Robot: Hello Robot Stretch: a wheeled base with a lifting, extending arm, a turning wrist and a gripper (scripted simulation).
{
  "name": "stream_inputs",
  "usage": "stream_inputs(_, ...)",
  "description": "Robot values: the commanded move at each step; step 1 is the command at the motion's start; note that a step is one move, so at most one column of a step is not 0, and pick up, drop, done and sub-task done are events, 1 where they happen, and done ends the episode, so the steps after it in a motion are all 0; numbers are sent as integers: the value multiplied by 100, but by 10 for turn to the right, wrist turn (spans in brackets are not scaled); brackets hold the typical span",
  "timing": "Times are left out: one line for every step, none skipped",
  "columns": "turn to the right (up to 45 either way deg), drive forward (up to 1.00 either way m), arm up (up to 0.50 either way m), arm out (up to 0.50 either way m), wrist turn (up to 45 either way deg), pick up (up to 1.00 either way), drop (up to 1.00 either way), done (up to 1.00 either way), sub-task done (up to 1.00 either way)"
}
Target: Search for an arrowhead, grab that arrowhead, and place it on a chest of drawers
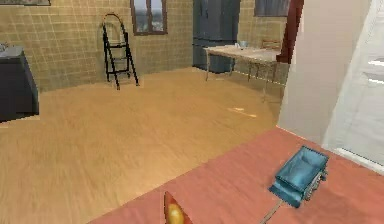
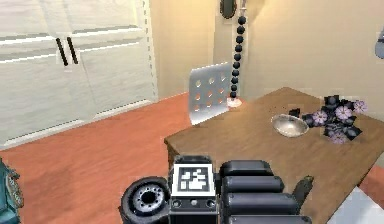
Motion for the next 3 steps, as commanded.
stream_inputs(-450,0,0,0,0,0,0,0,0)
stream_inputs(-450,0,0,0,0,0,0,0,0)
stream_inputs(-450,0,0,0,0,0,0,0,0)
